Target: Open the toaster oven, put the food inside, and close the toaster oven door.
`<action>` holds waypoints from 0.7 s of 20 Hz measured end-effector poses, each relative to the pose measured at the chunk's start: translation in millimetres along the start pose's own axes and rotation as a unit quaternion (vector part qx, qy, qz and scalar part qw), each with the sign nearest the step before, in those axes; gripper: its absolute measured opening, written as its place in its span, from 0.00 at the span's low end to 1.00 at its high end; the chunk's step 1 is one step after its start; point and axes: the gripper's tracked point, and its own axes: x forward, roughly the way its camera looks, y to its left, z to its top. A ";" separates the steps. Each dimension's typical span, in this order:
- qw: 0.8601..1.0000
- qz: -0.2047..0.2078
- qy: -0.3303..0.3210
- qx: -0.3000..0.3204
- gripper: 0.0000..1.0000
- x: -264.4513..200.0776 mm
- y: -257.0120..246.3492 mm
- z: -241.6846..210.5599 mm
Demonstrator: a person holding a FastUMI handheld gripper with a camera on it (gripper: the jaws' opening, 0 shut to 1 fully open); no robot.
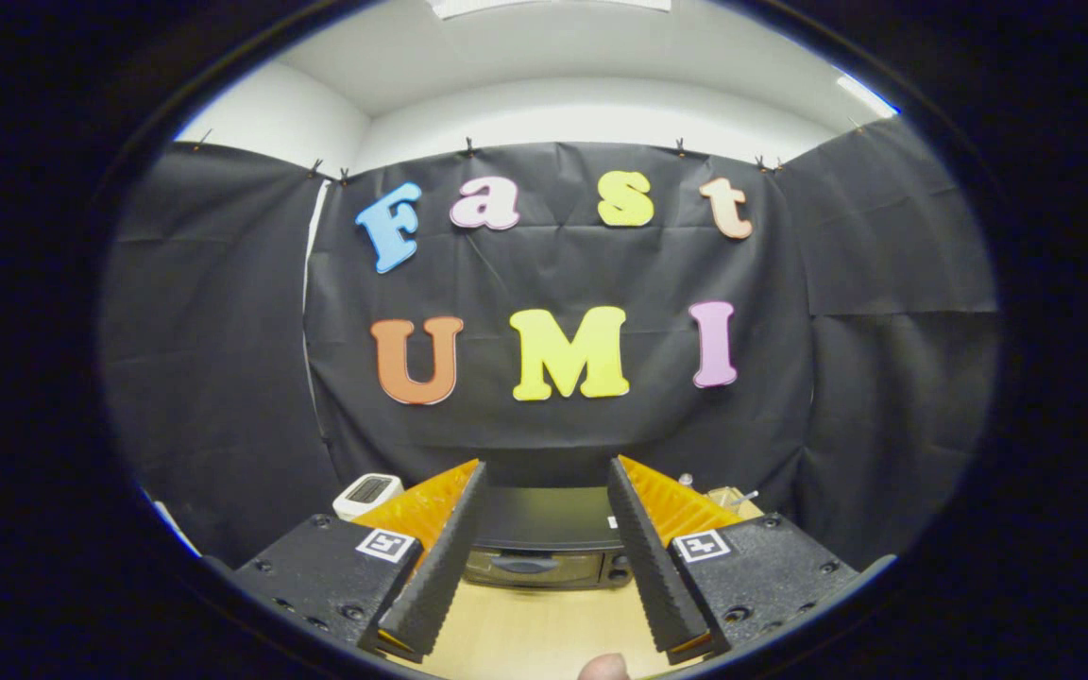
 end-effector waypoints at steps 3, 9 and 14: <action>1.000 -0.005 0.003 0.013 0.85 -4.0 -8.2 -10.4; 1.000 -0.008 -0.006 0.011 0.85 -6.8 -11.5 -6.7; 1.000 0.004 -0.009 0.013 0.85 -5.1 -4.2 -7.0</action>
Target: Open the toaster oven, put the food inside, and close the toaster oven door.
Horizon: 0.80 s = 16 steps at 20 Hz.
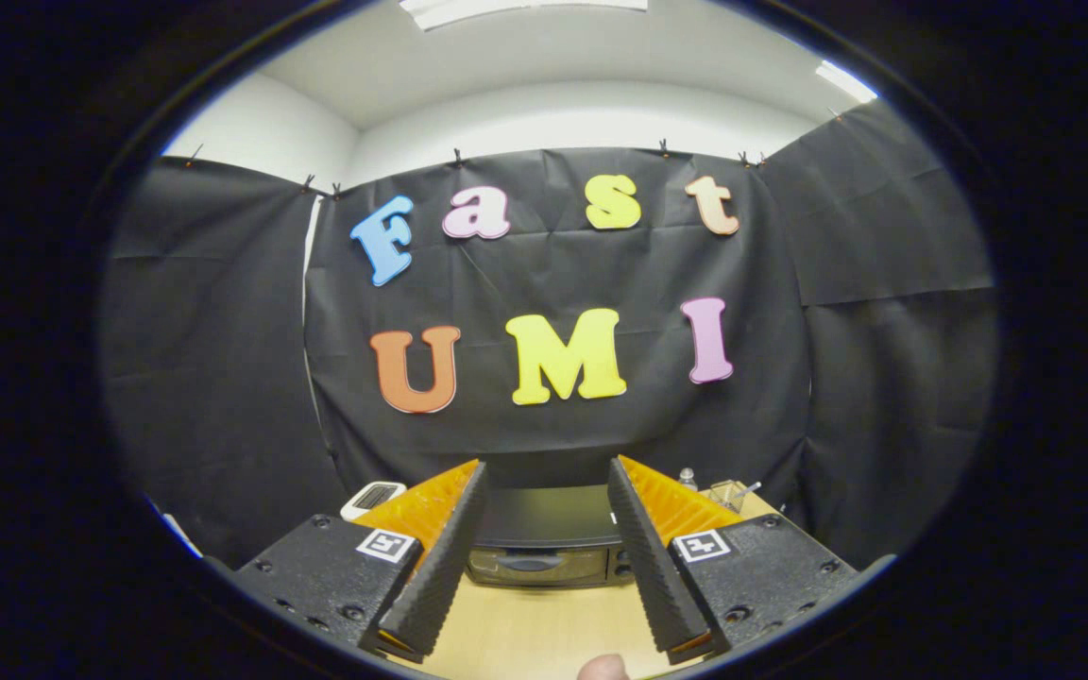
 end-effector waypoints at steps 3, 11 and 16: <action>1.000 0.003 0.001 -0.006 0.85 -1.3 0.0 1.1; 1.000 0.004 0.000 -0.005 0.85 2.3 -0.8 -1.5; 1.000 -0.003 0.003 -0.003 0.85 3.3 -4.0 -4.8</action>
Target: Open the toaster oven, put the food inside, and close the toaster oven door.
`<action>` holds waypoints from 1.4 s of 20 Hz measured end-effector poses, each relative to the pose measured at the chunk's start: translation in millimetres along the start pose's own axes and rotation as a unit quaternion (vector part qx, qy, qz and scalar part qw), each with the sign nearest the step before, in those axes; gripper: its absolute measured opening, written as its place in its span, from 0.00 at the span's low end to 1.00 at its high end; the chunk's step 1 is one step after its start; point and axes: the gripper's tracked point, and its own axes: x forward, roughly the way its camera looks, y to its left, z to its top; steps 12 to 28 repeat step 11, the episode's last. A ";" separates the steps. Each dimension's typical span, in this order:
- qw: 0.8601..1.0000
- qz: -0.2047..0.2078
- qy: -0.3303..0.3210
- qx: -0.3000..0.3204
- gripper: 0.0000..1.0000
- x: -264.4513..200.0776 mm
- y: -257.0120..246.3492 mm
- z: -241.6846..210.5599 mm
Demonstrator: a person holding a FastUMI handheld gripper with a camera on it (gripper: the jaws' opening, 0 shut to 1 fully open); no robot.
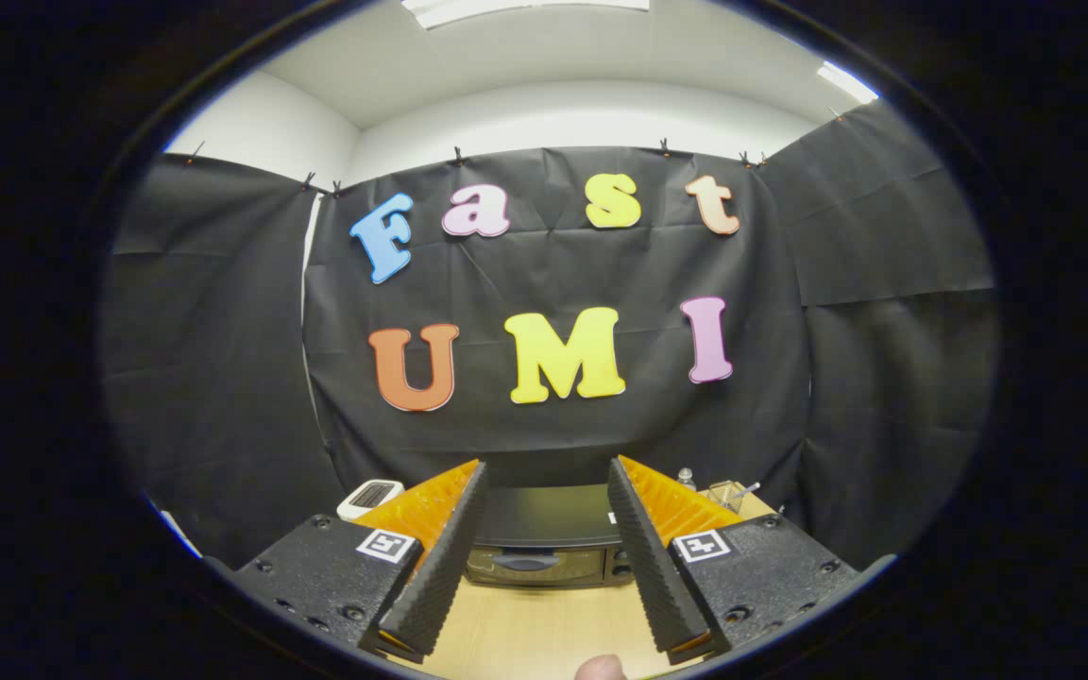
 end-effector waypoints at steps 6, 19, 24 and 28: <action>1.000 0.001 0.006 -0.001 0.85 4.4 4.1 -3.6; 1.000 -0.001 0.009 0.006 0.85 11.3 2.6 -7.2; 1.000 -0.001 0.009 0.006 0.85 11.3 2.6 -7.2; 1.000 -0.001 0.009 0.006 0.85 11.3 2.6 -7.2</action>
